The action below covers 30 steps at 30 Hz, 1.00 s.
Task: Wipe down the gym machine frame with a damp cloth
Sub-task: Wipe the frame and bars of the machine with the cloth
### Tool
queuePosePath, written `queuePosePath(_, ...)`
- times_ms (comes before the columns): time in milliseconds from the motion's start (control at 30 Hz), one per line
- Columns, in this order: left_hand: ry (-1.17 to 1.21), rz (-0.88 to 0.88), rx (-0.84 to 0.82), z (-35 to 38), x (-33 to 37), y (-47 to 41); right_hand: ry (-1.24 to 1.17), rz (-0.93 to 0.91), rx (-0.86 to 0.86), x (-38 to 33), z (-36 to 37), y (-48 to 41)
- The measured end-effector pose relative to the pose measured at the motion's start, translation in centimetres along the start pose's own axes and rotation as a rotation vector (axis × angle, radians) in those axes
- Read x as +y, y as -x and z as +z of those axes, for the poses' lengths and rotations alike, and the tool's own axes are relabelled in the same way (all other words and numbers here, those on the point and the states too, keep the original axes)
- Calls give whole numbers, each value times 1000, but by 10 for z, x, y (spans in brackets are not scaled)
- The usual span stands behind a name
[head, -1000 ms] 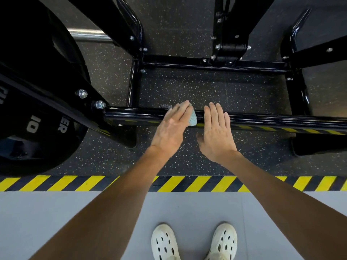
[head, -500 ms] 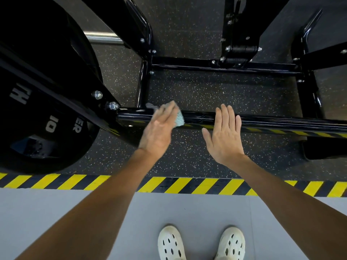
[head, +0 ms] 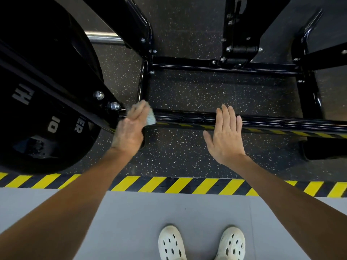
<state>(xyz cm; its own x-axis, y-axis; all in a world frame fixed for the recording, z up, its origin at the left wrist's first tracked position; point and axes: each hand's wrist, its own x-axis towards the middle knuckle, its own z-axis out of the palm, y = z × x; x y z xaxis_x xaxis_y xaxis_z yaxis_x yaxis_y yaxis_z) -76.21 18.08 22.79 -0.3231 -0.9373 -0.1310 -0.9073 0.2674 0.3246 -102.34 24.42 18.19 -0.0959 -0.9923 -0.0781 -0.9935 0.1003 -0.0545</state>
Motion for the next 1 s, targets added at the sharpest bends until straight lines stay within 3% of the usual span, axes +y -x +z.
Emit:
queuePosePath(200,30,111,-96,23,71,-13,0,-6,10,1,2,1)
queuePosePath(300,-27,136,-70,10,50,-11,5,-25,10,4,1,1)
queuePosePath(367,-42,41,-30,-3,22,-4,8,-24,4,4,0,1)
queuePosePath(600,65,-40,99,2,-31,1,-19,-27,-5,2,-1,1)
queuePosePath(700,68,-19,109,15,-3,-1,-16,-18,-19,0,-3,1)
queuePosePath(900,163,189,8,45,115,-14,-31,-39,-24,3,-4,1)
queuePosePath(1000,251,233,-2,55,132,-17,-35,-53,-50,6,-6,2)
